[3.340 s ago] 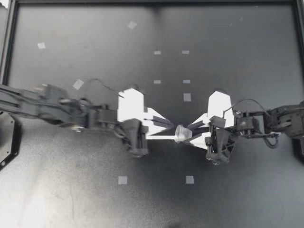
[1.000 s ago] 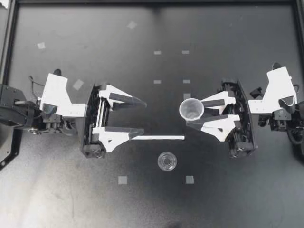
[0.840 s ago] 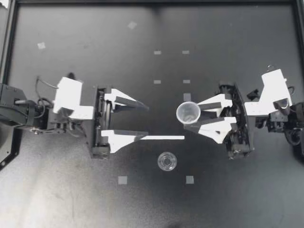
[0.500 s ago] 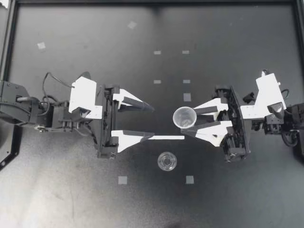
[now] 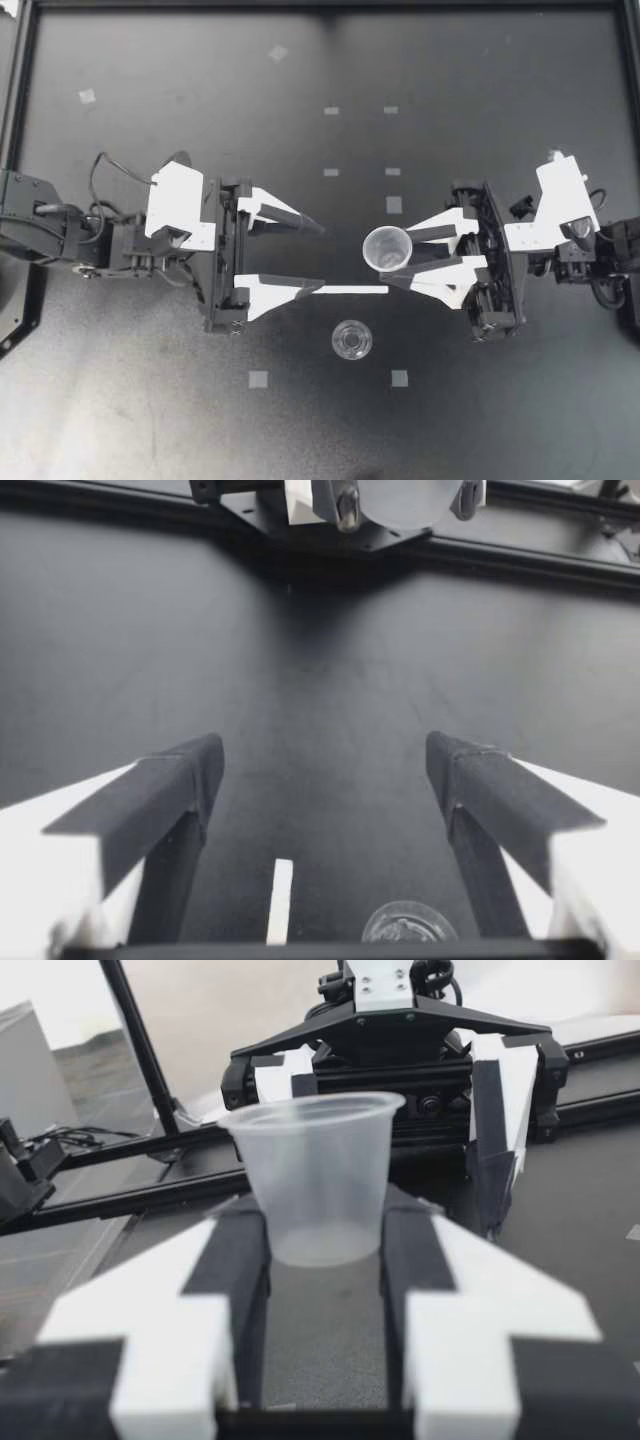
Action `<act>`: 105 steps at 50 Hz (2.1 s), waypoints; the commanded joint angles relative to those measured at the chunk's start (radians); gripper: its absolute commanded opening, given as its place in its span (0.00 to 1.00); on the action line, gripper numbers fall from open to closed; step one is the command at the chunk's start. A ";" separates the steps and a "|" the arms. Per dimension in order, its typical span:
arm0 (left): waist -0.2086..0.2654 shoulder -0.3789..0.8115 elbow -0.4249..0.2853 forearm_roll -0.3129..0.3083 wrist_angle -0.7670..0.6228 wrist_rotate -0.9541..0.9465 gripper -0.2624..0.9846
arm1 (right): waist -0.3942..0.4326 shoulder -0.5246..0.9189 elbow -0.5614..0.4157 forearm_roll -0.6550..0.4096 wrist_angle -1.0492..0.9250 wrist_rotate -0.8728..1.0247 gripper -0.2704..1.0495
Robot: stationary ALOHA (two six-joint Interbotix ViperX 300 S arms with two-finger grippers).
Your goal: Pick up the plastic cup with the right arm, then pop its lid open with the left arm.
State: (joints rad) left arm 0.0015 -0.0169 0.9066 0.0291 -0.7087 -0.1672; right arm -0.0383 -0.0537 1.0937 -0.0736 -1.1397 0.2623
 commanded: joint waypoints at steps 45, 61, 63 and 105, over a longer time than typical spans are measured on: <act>-0.002 -0.023 -0.012 0.000 -0.003 0.003 0.79 | 0.005 0.000 -0.020 -0.002 0.023 -0.003 0.39; -0.002 -0.023 -0.012 0.000 -0.003 0.003 0.79 | 0.005 0.002 -0.020 -0.003 0.023 -0.003 0.39; -0.002 -0.021 -0.012 0.000 -0.003 0.003 0.79 | 0.005 0.002 -0.018 -0.002 0.023 -0.003 0.39; -0.002 -0.017 -0.011 0.002 -0.005 0.005 0.79 | 0.005 0.002 -0.020 -0.003 0.023 -0.003 0.39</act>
